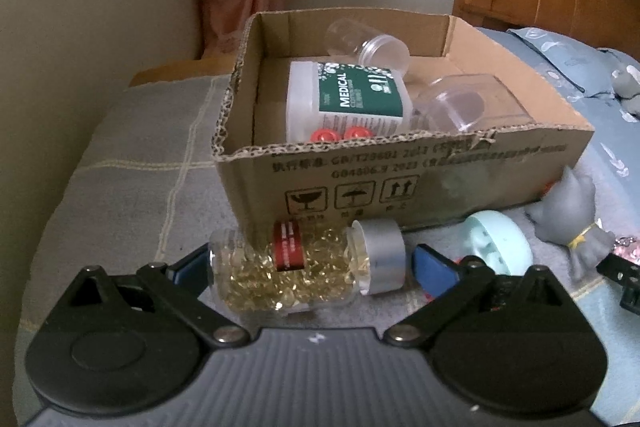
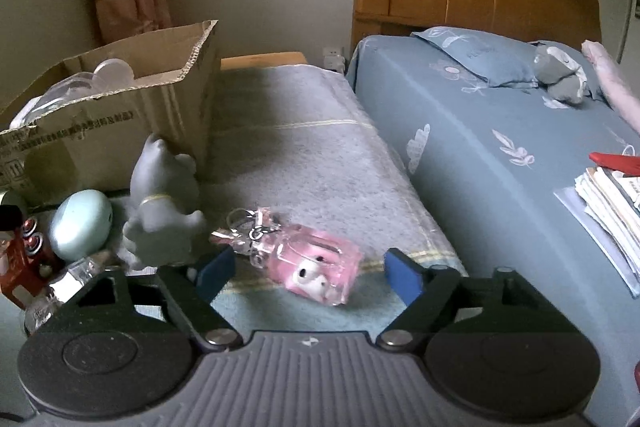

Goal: Organize rigid objects
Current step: 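Grasp the gold capsule bottle with the left tool while the right tool grasps the pink keychain bottle, then carry both bottles into the box and open both tools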

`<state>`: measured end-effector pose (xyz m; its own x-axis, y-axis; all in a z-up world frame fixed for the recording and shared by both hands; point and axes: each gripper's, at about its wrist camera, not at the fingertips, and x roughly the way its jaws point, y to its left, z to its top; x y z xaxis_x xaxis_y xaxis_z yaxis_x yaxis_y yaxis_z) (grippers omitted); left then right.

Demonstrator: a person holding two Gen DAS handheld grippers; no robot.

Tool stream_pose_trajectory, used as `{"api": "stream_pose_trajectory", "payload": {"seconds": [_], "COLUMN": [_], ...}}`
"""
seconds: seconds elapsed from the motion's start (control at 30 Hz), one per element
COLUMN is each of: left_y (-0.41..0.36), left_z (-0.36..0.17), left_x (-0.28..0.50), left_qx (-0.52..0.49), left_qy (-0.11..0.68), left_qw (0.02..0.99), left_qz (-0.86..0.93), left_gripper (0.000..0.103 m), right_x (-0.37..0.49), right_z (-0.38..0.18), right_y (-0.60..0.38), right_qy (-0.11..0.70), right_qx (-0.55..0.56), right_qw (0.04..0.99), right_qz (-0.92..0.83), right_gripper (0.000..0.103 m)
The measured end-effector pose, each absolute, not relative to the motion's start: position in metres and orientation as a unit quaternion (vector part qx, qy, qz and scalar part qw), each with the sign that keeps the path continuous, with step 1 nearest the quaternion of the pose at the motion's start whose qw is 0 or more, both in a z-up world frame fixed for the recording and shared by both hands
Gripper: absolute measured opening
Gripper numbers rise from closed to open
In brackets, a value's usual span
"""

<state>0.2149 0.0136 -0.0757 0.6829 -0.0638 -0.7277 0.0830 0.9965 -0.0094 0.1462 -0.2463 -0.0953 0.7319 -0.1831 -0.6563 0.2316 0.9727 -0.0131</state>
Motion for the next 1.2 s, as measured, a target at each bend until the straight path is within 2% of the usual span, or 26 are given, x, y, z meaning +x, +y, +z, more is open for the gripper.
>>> {"api": "stream_pose_trajectory", "payload": {"seconds": [0.1,0.23,0.27,0.73,1.2], "left_y": [0.016,0.017,0.017,0.025,0.022], "left_z": [-0.077,-0.078,-0.079,-0.067,-0.011], "left_x": [0.219,0.222,0.223,0.215,0.197], "left_qx": [0.004,0.002,0.002,0.052,0.119], "left_qy": [0.398,0.399,0.399,0.426,0.427], "left_qw": [0.917,0.916,0.916,0.898,0.878], "left_qz": [-0.039,-0.038,-0.036,-0.096,-0.179], "left_gripper": [0.098,0.097,0.097,0.096,0.096], "right_x": [0.146,0.15,0.15,0.147,0.139], "right_z": [-0.095,-0.093,-0.093,-0.072,-0.006], "right_y": [-0.245,-0.246,-0.245,-0.25,-0.261], "right_qy": [0.345,0.347,0.347,0.371,0.368], "right_qx": [0.033,0.034,0.033,-0.028,-0.051], "right_qw": [0.931,0.929,0.93,0.928,0.925], "right_qz": [-0.117,-0.12,-0.119,-0.018,0.078], "right_gripper": [0.078,0.067,0.061,0.061,0.061]}}
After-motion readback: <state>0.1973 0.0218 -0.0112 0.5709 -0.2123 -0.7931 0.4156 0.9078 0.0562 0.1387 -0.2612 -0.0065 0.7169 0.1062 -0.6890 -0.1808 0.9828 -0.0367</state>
